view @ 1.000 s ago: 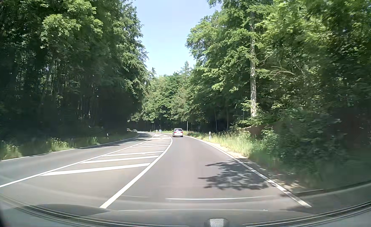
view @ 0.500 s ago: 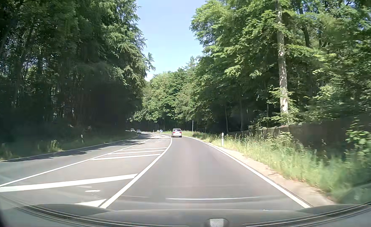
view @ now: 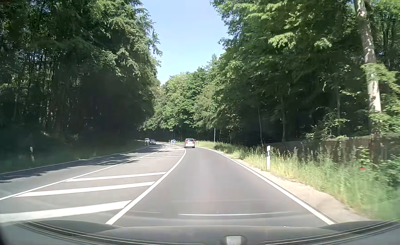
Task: Follow the waypoints while adhering to traffic rules and regulations
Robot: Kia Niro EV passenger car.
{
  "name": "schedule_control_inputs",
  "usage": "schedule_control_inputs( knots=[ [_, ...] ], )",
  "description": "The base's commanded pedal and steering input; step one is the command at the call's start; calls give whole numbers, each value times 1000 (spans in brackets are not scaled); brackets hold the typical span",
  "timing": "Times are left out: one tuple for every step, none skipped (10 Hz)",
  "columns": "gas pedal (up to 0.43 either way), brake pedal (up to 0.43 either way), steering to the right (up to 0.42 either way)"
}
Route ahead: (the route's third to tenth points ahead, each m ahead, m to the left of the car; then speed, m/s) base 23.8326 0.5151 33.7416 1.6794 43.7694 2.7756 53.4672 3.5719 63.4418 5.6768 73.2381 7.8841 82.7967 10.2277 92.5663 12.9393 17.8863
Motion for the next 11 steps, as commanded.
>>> schedule_control_inputs(
  knots=[
    [157,30,-15],
    [157,30,-15],
    [157,30,-15],
    [157,30,-15],
    [157,30,-15],
    [157,30,-15],
    [157,30,-15],
    [157,30,-16],
    [157,30,-15],
    [157,30,-14],
    [157,30,-14]
  ],
)
